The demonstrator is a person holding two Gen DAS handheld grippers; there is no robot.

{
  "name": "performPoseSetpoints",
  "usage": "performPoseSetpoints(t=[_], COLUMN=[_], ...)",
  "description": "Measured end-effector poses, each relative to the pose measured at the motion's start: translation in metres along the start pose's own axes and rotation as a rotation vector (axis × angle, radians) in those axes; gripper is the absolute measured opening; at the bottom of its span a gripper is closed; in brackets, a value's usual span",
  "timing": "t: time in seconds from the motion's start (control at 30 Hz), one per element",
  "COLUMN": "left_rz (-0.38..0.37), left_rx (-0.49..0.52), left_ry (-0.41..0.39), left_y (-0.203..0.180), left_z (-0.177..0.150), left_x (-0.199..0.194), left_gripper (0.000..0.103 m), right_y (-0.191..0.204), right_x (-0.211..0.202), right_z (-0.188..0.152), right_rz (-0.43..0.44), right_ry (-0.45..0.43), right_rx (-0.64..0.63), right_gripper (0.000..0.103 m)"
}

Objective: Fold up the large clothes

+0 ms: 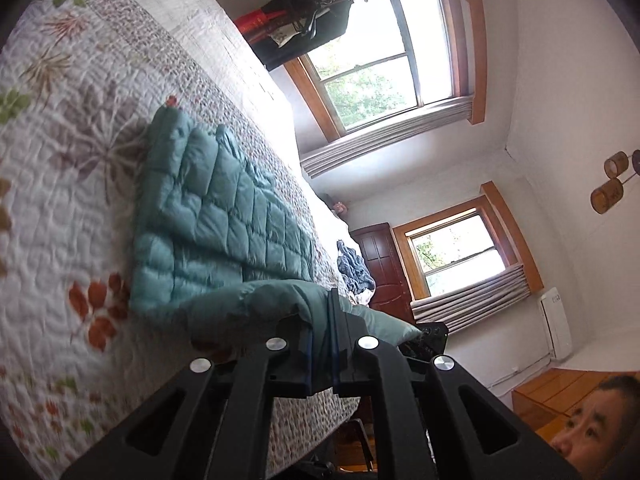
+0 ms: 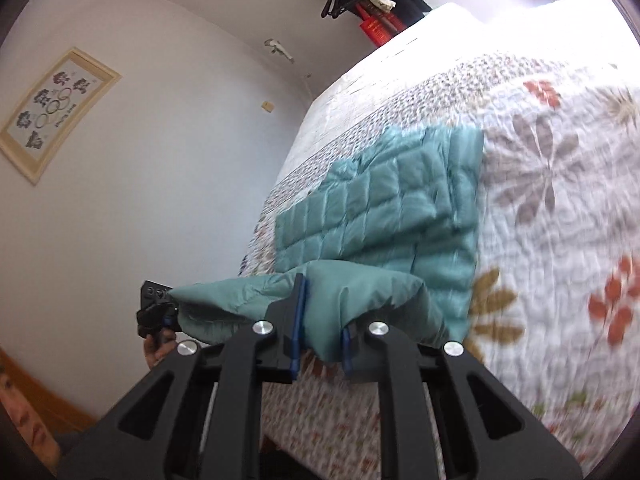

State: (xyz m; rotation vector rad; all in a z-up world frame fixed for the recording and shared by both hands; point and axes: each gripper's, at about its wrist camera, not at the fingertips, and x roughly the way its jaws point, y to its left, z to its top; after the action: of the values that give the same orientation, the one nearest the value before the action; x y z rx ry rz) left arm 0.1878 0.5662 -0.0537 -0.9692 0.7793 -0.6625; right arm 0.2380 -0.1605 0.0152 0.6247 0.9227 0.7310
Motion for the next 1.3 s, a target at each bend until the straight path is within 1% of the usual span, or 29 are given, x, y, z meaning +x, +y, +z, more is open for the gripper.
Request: performPoseSetpoints(t=[0.2,0.33,0.43,0.5,0.57,0.6,0.63,0.67,0.7,0.73,0.77,0.8,0.83,0.87,0.9,0.93,0.97,1.03,1.1,1.17,1.23,1.3], left_rz=[0.054,0.101,0.132,0.149,0.157,0.157,0.142,0.125,0.105,0.080,0.058,0.052,0.054,0.052,0.058,0.087,0.148,0.235,0.301,0.346,0.376,0.399], left_rx=[-0.043,-0.094,-0.131,-0.167,-0.201,-0.219,-0.236,-0.236,-0.225,-0.194,-0.149,-0.109,-0.054,-0.019,0.020,0.059,0.116,0.195,0.218,0.229,0.231,0.237], left_ry=[0.012,0.038,0.058,0.071,0.090,0.092,0.097,0.097,0.087,0.070,0.044,0.020,-0.009,-0.014,-0.016,-0.025,-0.025,-0.017,0.005,0.033,0.066,0.087], left_y=[0.022,0.054,0.077,0.095,0.112,0.118,0.125,0.126,0.124,0.118,0.110,0.103,0.094,0.087,0.080,0.075,0.068,0.062,0.065,0.072,0.080,0.087], left_z=[0.058,0.098,0.117,0.128,0.135,0.136,0.138,0.138,0.138,0.138,0.137,0.137,0.138,0.139,0.141,0.142,0.144,0.147,0.152,0.156,0.160,0.164], left_x=[0.039,0.074,0.095,0.108,0.118,0.120,0.121,0.121,0.118,0.113,0.107,0.102,0.095,0.092,0.089,0.087,0.088,0.095,0.105,0.119,0.133,0.145], left_gripper=[0.006,0.006,0.006,0.008,0.010,0.015,0.017,0.021,0.025,0.039,0.064,0.078,0.078,0.078,0.078,0.078,0.078,0.078,0.078,0.078,0.078,0.077], right_y=[-0.024,-0.055,-0.082,-0.100,-0.116,-0.123,-0.129,-0.133,-0.134,-0.133,-0.132,-0.129,-0.125,-0.120,-0.113,-0.106,-0.101,-0.091,-0.091,-0.098,-0.109,-0.117], right_x=[0.044,0.086,0.116,0.132,0.146,0.150,0.153,0.153,0.152,0.147,0.143,0.139,0.135,0.130,0.125,0.120,0.117,0.114,0.119,0.125,0.134,0.141], right_z=[0.061,0.093,0.111,0.118,0.122,0.123,0.124,0.125,0.126,0.127,0.127,0.128,0.129,0.130,0.132,0.134,0.136,0.138,0.141,0.144,0.147,0.149], right_rz=[-0.063,-0.100,-0.116,-0.112,-0.082,-0.062,-0.036,-0.003,0.015,0.031,0.045,0.061,0.078,0.080,0.064,0.040,0.016,-0.057,-0.095,-0.127,-0.150,-0.151], right_ry=[0.029,0.080,0.119,0.138,0.166,0.172,0.177,0.180,0.178,0.164,0.152,0.149,0.147,0.140,0.126,0.111,0.102,0.083,0.087,0.084,0.087,0.089], right_rx=[0.028,0.088,0.146,0.196,0.252,0.276,0.299,0.318,0.328,0.331,0.326,0.317,0.305,0.284,0.242,0.186,0.154,0.071,0.036,0.027,0.028,0.029], right_gripper=[0.012,0.012,0.013,0.018,0.028,0.035,0.043,0.049,0.064,0.074,0.076,0.078,0.078,0.078,0.078,0.078,0.078,0.078,0.078,0.078,0.078,0.078])
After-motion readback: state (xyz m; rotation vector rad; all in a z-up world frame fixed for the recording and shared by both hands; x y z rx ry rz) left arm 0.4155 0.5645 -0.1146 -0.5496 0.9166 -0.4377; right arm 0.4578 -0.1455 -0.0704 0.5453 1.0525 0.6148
